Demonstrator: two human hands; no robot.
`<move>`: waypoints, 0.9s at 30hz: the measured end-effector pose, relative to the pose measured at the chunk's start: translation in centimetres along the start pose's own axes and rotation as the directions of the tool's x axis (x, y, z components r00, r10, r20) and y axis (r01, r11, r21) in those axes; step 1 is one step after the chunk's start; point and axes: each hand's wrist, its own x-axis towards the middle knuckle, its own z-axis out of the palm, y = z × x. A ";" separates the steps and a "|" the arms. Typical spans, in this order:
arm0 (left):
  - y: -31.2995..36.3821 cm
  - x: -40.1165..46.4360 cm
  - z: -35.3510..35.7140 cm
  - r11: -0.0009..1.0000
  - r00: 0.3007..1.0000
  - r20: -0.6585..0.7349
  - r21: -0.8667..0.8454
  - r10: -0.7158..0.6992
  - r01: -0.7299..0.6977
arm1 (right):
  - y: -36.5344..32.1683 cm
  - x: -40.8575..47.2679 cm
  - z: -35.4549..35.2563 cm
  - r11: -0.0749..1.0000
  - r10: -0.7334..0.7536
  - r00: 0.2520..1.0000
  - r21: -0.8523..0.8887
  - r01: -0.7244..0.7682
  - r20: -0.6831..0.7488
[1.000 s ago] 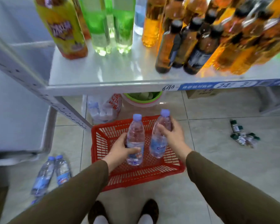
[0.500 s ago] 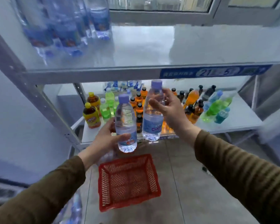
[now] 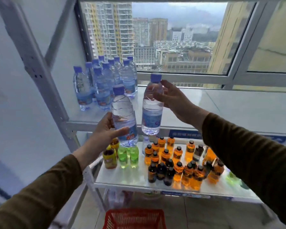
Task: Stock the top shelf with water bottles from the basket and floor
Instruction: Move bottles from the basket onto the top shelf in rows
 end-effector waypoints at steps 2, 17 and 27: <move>-0.3 1.6 -1.3 1.000 0.999 -0.039 0.003 0.007 -0.007 | 0.2 2.5 0.2 0.999 -0.011 0.998 -0.041 0.013 0.058; -3.3 11.6 -3.8 0.999 0.980 -0.196 0.041 -0.009 0.017 | 5.1 19.0 1.3 0.987 0.068 0.972 -0.156 -0.033 0.226; -4.4 15.0 -3.1 0.983 0.948 -0.319 0.167 -0.013 0.070 | 7.1 25.2 0.3 0.993 0.071 0.911 -0.111 -0.028 0.406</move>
